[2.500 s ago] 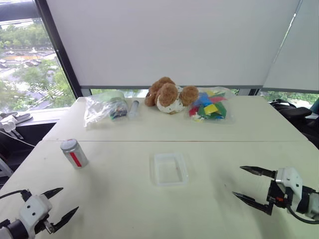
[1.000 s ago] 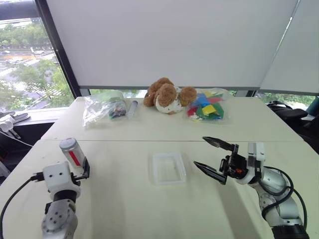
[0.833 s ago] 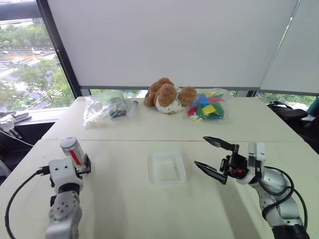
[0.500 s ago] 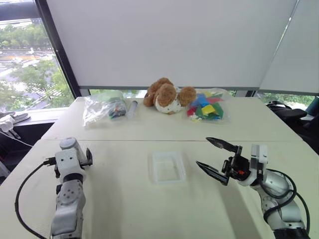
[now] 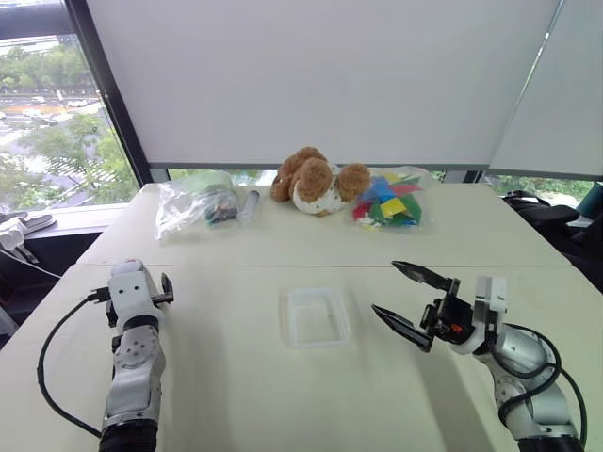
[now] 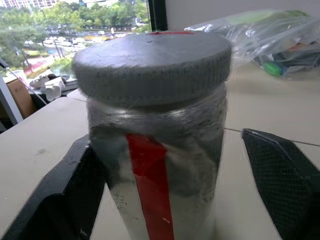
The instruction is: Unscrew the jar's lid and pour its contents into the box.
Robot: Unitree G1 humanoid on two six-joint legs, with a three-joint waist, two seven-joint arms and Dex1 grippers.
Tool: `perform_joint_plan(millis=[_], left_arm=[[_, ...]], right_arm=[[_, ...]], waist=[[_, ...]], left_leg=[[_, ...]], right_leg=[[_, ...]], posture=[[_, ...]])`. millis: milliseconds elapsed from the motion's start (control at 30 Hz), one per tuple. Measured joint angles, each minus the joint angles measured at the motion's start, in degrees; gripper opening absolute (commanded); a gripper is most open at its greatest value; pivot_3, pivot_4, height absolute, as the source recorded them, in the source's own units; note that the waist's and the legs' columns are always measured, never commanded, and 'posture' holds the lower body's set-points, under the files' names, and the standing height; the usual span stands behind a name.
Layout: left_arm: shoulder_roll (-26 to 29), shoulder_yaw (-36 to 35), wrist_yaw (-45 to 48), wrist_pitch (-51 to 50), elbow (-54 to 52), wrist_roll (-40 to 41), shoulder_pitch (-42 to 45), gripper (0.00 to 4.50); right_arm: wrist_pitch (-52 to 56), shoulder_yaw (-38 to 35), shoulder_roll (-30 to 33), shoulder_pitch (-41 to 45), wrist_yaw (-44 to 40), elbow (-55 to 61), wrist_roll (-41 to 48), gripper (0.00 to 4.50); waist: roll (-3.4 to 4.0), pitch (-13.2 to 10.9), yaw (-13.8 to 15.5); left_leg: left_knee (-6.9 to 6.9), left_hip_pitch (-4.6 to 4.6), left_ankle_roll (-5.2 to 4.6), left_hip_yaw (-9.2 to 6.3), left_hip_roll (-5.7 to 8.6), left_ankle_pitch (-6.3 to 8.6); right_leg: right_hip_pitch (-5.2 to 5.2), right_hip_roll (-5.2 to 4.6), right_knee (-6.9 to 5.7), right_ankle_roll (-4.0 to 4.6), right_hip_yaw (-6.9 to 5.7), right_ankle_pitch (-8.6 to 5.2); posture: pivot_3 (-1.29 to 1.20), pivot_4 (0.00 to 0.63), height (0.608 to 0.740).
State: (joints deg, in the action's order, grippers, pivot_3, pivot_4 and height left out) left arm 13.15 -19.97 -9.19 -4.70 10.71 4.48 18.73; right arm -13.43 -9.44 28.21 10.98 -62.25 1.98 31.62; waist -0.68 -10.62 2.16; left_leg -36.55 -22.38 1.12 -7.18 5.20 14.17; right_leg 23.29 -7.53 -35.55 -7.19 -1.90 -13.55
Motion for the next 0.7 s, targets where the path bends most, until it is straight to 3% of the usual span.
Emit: perform_joint_plan(millis=[67,333,433,533,700], left_arm=[[0.4,-0.2,0.6,0.5,0.7,0.7,0.2,2.08],[3.4,-2.0,8.0,3.3,1.7,5.8,-0.6,2.10],[6.4,-3.3,19.3,4.1,-1.6,13.7,-2.8,2.10],[13.6,-3.6,34.5,0.8,-8.8,23.5,-5.9,2.10],[26.5,-2.2,53.5,-14.2,-20.2,37.9,-8.0,2.10]], right_arm=[[-0.1,0.0,-0.1,-0.1,0.2,-0.1,-0.1,4.50],[0.1,-0.1,0.0,-1.3,1.3,0.0,-0.6,4.50],[2.3,0.0,1.2,-1.3,2.2,1.0,-0.6,4.50],[8.9,0.3,4.5,-1.2,4.6,5.5,-0.5,4.50],[30.5,4.3,8.4,6.4,12.8,17.6,4.9,4.50]], waist=[[0.00,0.0,0.0],[0.00,0.0,-0.1],[0.01,0.0,-0.2],[0.07,0.0,-0.5],[0.20,-0.1,-1.5]], left_leg=[[0.00,0.00,0.00,0.00,0.00,0.00],[0.00,0.00,0.00,0.01,-0.01,0.00],[0.00,-0.02,0.00,0.02,-0.03,0.00],[0.02,-0.08,0.00,0.02,-0.05,0.00],[0.04,-0.05,-0.01,0.01,-0.08,0.00]], right_leg=[[0.01,0.00,0.00,0.00,0.00,0.00],[0.02,0.00,0.00,0.01,0.02,0.01],[0.06,-0.01,0.00,0.03,0.03,0.01],[0.13,-0.02,0.00,0.06,0.06,0.00],[0.12,-0.01,0.00,0.35,0.11,-0.11]], posture=[[0.00,0.150,0.740],[0.00,0.150,0.740],[0.00,0.150,0.740],[0.00,0.150,0.740],[0.00,0.150,0.740]])
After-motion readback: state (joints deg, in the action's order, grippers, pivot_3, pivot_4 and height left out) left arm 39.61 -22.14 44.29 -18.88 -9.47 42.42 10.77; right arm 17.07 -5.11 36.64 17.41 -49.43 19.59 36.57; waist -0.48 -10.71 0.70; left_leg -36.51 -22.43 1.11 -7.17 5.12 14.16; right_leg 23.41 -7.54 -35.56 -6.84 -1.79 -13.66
